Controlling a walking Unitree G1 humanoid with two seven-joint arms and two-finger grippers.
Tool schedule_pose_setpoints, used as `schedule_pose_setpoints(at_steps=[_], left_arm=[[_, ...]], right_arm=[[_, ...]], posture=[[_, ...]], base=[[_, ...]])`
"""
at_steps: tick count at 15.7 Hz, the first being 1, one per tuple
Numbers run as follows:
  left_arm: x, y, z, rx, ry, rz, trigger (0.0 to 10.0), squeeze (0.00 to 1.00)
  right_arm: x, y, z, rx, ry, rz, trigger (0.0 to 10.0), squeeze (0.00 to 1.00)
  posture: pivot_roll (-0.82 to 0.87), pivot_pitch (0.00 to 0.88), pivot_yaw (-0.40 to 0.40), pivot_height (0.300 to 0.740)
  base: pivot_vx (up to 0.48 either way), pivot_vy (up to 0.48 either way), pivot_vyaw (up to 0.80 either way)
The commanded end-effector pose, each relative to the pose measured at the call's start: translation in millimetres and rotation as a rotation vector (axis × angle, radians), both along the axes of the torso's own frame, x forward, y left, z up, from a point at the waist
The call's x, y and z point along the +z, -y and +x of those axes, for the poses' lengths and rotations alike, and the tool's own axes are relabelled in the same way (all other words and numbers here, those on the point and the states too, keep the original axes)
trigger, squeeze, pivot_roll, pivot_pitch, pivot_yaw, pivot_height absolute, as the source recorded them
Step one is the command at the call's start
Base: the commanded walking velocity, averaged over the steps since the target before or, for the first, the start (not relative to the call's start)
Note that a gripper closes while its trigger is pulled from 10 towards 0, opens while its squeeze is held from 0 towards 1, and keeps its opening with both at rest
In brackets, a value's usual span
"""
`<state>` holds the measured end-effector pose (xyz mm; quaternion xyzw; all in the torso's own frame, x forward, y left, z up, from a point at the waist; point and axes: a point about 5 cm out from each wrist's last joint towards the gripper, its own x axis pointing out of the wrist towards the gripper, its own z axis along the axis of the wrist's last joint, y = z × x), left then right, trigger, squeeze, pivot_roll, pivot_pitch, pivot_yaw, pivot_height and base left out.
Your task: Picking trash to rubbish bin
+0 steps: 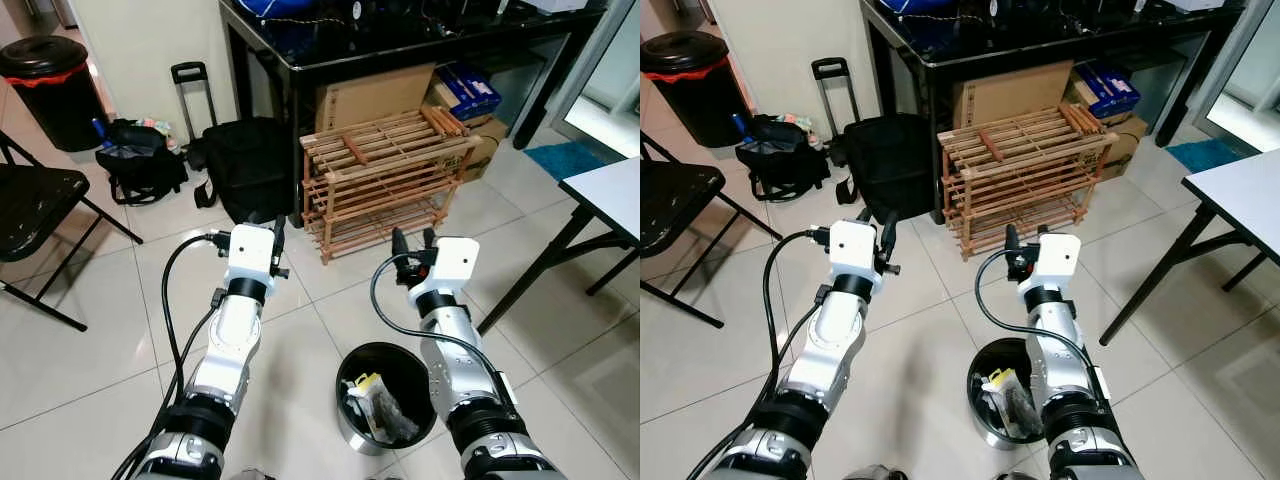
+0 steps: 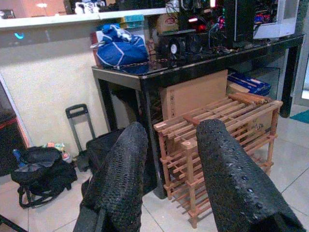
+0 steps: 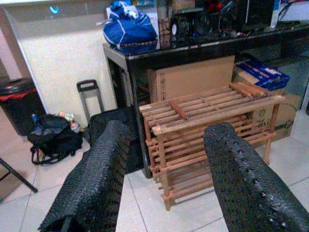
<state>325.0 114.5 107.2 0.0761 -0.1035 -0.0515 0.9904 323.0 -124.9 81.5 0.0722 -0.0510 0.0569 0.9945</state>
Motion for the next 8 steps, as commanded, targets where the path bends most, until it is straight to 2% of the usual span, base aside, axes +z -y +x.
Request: schedule_pose_setpoints(at_steps=[1, 8], left_arm=[[-1.7, 1.7, 0.6, 0.009, -0.008, 0.003, 10.0, 0.0], [-2.8, 1.7, -0.3, -0.005, -0.01, 0.004, 10.0, 0.0]], right_arm=[[-2.7, 0.5, -0.7, -0.003, -0.024, -0.006, 10.0, 0.0], [-3.0, 2.3, -0.1, -0.034, -0.032, -0.016, 10.0, 0.0]], posture=[[-0.01, 0.032, 0.009, 0.74], [-0.01, 0.04, 0.023, 0.74]], base=[[0.0, 0.0, -0.8], [0.0, 0.0, -0.8]])
